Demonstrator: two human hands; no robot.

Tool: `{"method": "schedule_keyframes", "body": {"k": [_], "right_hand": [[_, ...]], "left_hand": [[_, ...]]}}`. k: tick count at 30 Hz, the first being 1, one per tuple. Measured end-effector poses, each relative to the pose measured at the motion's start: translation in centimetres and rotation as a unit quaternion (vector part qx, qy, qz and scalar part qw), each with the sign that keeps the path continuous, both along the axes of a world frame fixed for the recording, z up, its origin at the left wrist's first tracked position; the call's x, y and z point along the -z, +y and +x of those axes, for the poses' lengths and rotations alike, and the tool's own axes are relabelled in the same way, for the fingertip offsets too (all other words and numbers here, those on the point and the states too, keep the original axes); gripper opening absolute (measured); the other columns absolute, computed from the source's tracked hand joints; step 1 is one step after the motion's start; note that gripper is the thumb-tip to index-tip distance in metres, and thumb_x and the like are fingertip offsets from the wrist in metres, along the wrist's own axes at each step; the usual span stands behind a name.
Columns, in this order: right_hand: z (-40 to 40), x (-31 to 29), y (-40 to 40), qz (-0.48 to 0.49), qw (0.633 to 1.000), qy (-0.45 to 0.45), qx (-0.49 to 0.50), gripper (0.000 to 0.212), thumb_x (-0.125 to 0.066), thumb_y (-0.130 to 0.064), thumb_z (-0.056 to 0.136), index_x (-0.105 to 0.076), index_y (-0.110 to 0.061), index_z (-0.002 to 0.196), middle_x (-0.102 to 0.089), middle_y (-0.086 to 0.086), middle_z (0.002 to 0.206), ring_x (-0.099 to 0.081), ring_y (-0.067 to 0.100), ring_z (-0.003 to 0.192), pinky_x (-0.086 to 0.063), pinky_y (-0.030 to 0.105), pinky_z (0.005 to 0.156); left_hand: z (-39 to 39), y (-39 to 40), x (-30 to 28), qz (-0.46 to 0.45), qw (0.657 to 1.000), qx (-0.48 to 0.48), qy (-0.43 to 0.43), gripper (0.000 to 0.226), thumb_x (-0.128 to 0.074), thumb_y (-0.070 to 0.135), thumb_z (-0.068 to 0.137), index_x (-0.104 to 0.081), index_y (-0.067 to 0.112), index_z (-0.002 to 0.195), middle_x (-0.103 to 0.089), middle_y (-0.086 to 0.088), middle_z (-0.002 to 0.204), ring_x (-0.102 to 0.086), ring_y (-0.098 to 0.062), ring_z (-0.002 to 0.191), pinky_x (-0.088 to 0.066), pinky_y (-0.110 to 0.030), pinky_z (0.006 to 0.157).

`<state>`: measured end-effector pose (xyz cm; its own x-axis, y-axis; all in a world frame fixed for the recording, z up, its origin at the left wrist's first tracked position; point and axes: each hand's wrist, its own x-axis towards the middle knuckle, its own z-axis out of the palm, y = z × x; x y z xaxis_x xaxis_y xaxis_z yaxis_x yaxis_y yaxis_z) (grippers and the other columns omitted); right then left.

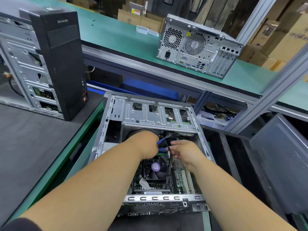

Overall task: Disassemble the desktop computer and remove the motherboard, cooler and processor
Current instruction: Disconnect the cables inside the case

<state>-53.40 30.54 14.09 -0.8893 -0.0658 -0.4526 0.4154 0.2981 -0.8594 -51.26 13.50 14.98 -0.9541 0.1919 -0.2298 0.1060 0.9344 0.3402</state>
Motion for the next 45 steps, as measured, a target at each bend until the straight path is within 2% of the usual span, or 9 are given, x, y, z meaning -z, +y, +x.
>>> {"method": "schedule_keyframes", "body": {"k": [4, 9, 19, 25, 30, 33, 37, 42, 45], "right_hand": [[0.7, -0.4, -0.9, -0.055, 0.993, 0.007, -0.102, 0.034, -0.044, 0.016, 0.091, -0.063, 0.003, 0.117, -0.068, 0.012, 0.095, -0.059, 0.014, 0.078, -0.049, 0.021, 0.068], [0.7, -0.8, -0.5, -0.081, 0.984, -0.007, -0.158, 0.038, -0.046, 0.016, 0.091, -0.068, -0.005, 0.113, -0.070, 0.008, 0.102, -0.062, 0.010, 0.077, -0.047, 0.023, 0.073], [1.8, -2.4, 1.3, 0.126, 0.977, -0.026, -0.172, 0.017, -0.063, 0.007, 0.079, -0.067, -0.007, 0.088, -0.063, 0.016, 0.080, -0.038, 0.010, 0.044, -0.029, 0.018, 0.039], [2.5, -2.8, -0.9, 0.119, 0.949, 0.022, -0.290, 0.015, -0.068, 0.003, 0.082, -0.072, -0.009, 0.091, -0.069, 0.007, 0.079, -0.052, 0.004, 0.052, -0.041, 0.012, 0.048], [2.2, -1.4, -2.6, 0.027, 0.974, 0.027, -0.225, 0.027, -0.053, 0.014, 0.086, -0.066, -0.010, 0.087, -0.068, 0.008, 0.093, -0.067, 0.018, 0.085, -0.056, 0.024, 0.082], [0.6, -1.0, -0.6, 0.144, 0.980, 0.001, -0.137, 0.030, -0.038, 0.010, 0.090, -0.061, -0.006, 0.078, -0.061, 0.011, 0.074, -0.060, 0.022, 0.065, -0.053, 0.030, 0.065], [-1.9, -0.4, 1.8, 0.281, 0.952, -0.014, -0.123, 0.016, -0.045, -0.002, 0.096, -0.060, -0.001, 0.092, -0.066, 0.020, 0.096, -0.067, 0.033, 0.090, -0.056, 0.041, 0.088], [-3.5, 0.5, 0.7, 0.267, 0.957, -0.067, -0.090, 0.023, -0.043, -0.024, 0.102, -0.058, -0.008, 0.095, -0.056, 0.006, 0.070, -0.054, 0.019, 0.057, -0.046, 0.025, 0.055], [-4.4, 0.5, -1.1, 0.430, 0.878, -0.045, -0.205, 0.032, -0.040, -0.021, 0.101, -0.063, -0.003, 0.115, -0.065, 0.008, 0.084, -0.062, 0.024, 0.076, -0.050, 0.028, 0.066]], "left_hand": [[0.0, -0.2, 0.2, 0.052, 0.998, -0.033, 0.023, 0.038, -0.042, 0.055, 0.093, -0.051, 0.021, 0.081, -0.051, 0.004, 0.076, -0.047, -0.014, 0.067, -0.030, -0.030, 0.054], [-0.3, -0.4, 0.6, 0.045, 0.993, -0.093, 0.050, 0.033, -0.052, 0.054, 0.086, -0.047, 0.023, 0.079, -0.051, 0.006, 0.076, -0.049, -0.014, 0.067, -0.033, -0.030, 0.056], [0.0, -0.9, -0.9, 0.021, 0.976, -0.206, 0.068, 0.019, -0.056, 0.033, 0.090, -0.056, 0.017, 0.080, -0.060, 0.000, 0.078, -0.059, -0.024, 0.078, -0.043, -0.029, 0.063], [0.4, -0.9, -1.4, 0.133, 0.973, -0.166, 0.090, 0.020, -0.058, 0.041, 0.088, -0.068, 0.024, 0.086, -0.070, 0.005, 0.081, -0.064, -0.018, 0.080, -0.051, -0.031, 0.069], [1.0, -0.8, -1.4, 0.165, 0.972, -0.121, 0.115, 0.032, -0.049, 0.053, 0.089, -0.068, 0.029, 0.080, -0.065, 0.010, 0.068, -0.060, -0.012, 0.069, -0.048, -0.027, 0.064], [1.3, -0.7, -1.4, 0.220, 0.961, -0.156, 0.063, 0.057, -0.030, 0.058, 0.096, -0.068, 0.023, 0.071, -0.070, 0.005, 0.066, -0.065, -0.013, 0.067, -0.051, -0.030, 0.073], [1.0, -0.7, -1.6, 0.147, 0.985, -0.086, 0.004, 0.053, -0.043, 0.055, 0.092, -0.071, 0.016, 0.069, -0.069, 0.000, 0.065, -0.065, -0.018, 0.067, -0.052, -0.029, 0.071], [1.4, 0.1, -1.7, 0.052, 0.996, 0.063, -0.022, 0.030, -0.065, 0.048, 0.079, -0.065, 0.020, 0.068, -0.061, 0.005, 0.063, -0.056, -0.016, 0.064, -0.048, -0.028, 0.062], [1.8, 0.1, -1.9, 0.113, 0.990, 0.081, -0.030, 0.026, -0.068, 0.045, 0.078, -0.067, 0.021, 0.069, -0.066, 0.006, 0.065, -0.060, -0.013, 0.064, -0.052, -0.030, 0.066]]}}
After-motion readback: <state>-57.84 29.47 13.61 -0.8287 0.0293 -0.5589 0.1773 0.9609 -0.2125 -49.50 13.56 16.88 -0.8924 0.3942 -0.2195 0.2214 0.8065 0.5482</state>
